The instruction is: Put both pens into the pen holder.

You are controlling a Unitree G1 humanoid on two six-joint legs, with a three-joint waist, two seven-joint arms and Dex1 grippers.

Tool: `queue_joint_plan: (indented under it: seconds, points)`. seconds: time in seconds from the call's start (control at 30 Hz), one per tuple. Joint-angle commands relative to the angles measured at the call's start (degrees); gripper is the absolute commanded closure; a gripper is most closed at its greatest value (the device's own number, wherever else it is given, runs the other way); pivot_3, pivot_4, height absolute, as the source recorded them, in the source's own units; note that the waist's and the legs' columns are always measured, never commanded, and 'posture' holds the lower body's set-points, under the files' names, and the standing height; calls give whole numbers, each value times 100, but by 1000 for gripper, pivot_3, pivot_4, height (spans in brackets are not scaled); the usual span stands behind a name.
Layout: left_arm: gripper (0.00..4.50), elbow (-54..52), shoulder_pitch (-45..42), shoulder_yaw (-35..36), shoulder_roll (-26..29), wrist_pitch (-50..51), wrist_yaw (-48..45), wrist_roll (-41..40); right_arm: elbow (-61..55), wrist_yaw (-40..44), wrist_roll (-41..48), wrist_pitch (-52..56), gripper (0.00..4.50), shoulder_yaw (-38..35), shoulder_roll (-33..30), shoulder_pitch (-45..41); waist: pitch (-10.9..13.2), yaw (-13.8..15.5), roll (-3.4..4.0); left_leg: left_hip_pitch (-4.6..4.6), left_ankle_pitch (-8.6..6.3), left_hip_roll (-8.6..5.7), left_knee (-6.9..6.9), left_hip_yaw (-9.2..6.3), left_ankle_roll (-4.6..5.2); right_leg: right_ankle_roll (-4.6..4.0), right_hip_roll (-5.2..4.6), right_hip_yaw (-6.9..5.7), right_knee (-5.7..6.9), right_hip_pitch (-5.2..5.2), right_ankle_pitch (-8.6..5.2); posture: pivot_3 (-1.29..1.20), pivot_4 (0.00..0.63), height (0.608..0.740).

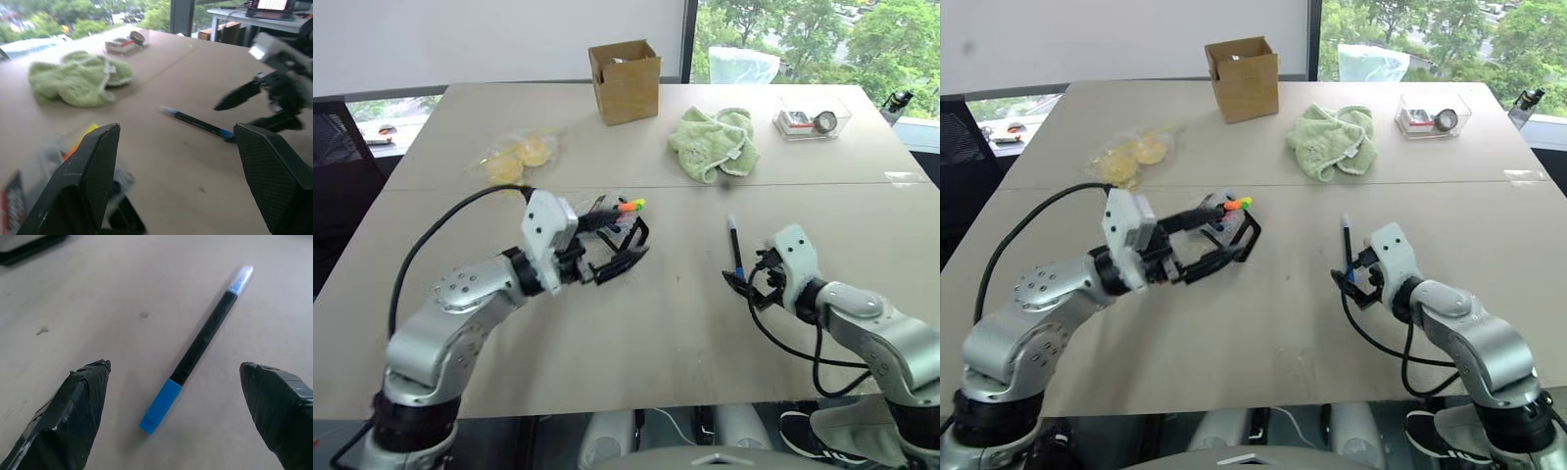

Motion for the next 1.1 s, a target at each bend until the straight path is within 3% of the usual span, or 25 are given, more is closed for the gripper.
queue_joint_plan:
  seconds: [0.03,0.13,0.27,0.33,0.37,0.43,0.53,0.7,0.9,1.1]
  points:
    - [696,-167,281,153,292,80,-329,-225,588,-527,-380,417,0,49,406,-438,-3,-9,-4,2,0,1,1,3,0,-1,4,4,0,1,0,0,150,740]
    - [670,-139,243,92,247,187,-261,-325,672,-582,-462,564,656,47,474,-487,-5,-5,-8,7,0,1,2,5,0,2,4,7,2,2,-1,0,150,740]
    - [670,-149,150,-51,188,335,-229,-471,443,-504,-447,731,2192,-44,415,-372,-17,2,-23,11,0,1,9,2,1,6,3,6,2,10,-3,0,150,740]
    - [670,-139,74,-124,126,466,-169,-593,305,-454,-437,794,3278,-131,370,-283,-17,2,-22,10,0,1,5,-1,1,-1,4,3,2,9,0,0,150,740]
    - [670,-106,-20,-179,49,575,-93,-699,194,-413,-414,800,3502,-205,332,-202,-17,5,-21,10,0,1,4,-1,0,-6,4,3,2,9,3,0,150,740]
    - [670,-29,-203,-271,-92,793,88,-867,25,-367,-424,772,4425,-316,273,-41,-18,23,-22,5,0,-1,3,-6,1,-5,1,-1,2,9,3,0,150,740]
    - [670,110,-545,-382,-424,1087,548,-1054,-222,-127,-268,361,4478,-629,349,264,-18,23,-22,3,-1,-6,4,-8,1,-4,-1,-2,0,10,3,0,150,740]
    - [670,534,-1073,-301,-1056,1936,1534,-2067,-1050,679,401,-560,4478,-958,507,551,-12,-17,-14,5,-1,-6,5,-7,2,13,0,1,2,10,-4,0,150,740]
    - [670,1011,-1544,-107,-1818,2266,2822,-3282,-1694,1327,1331,-880,4478,-825,618,503,-12,-71,-15,9,0,4,5,-19,1,37,11,-6,12,11,7,0,150,740]
    - [670,1173,-1748,-42,-1924,2234,3366,-3852,-1798,1534,1596,-1063,4478,-652,419,408,-12,-74,-15,9,0,-5,6,-16,1,14,4,-2,10,13,14,0,150,740]
